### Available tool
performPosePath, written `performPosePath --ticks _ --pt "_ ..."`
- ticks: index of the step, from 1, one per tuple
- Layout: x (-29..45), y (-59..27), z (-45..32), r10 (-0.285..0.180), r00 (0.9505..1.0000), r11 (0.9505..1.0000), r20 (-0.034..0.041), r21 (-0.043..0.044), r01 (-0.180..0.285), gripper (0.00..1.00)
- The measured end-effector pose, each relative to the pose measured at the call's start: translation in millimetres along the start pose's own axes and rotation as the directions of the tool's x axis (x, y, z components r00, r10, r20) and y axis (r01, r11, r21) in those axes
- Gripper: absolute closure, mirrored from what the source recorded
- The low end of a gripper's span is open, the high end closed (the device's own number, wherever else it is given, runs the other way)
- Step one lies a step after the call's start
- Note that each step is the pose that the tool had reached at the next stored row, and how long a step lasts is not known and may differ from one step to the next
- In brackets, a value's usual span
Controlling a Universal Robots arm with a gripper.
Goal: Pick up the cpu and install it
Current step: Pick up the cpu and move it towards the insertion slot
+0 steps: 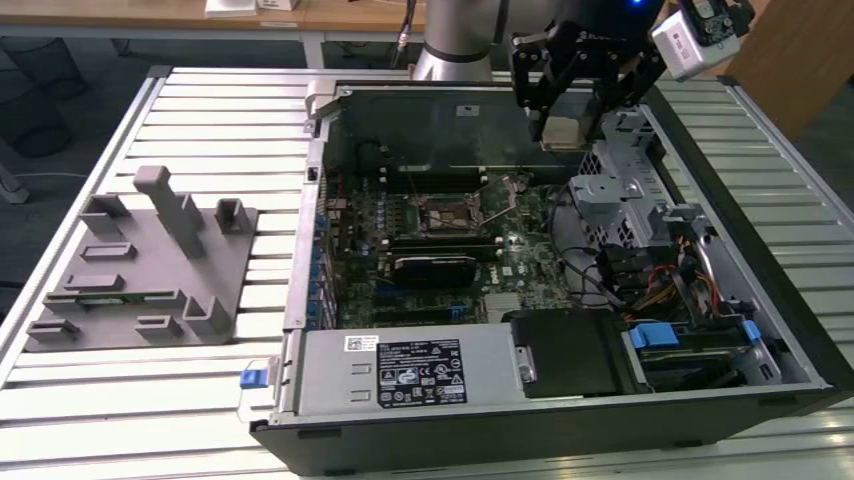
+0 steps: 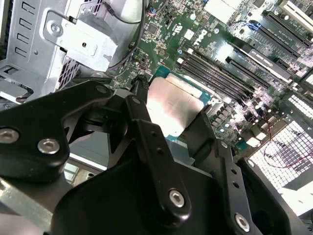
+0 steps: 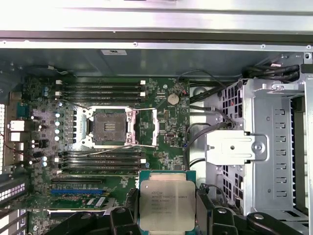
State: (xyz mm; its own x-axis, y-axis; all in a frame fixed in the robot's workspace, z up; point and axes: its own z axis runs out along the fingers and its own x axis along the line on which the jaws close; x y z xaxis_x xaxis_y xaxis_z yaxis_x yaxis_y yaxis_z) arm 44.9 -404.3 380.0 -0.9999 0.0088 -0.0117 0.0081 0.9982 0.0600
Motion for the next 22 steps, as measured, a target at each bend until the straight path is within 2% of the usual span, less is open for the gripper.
performPosePath --ticks 4,7,12,18,22 --pt "0.3 0.0 0.1 0.0 1.0 1.0 0.0001 -0.0001 0.0 0.45" --pt "3.3 -0.1 0.8 0.0 1.0 1.0 0.0 -0.0001 0.0 0.45" --pt "13.4 -0.3 3.1 0.0 1.0 1.0 0.0 -0.0001 0.0 0.45" --pt "25.4 -0.7 9.4 0.0 1.0 1.0 0.0 0.0 0.0 0.45" --pt "37.3 -0.7 13.4 0.001 1.0 1.0 0.0 0.0001 -0.001 0.45"
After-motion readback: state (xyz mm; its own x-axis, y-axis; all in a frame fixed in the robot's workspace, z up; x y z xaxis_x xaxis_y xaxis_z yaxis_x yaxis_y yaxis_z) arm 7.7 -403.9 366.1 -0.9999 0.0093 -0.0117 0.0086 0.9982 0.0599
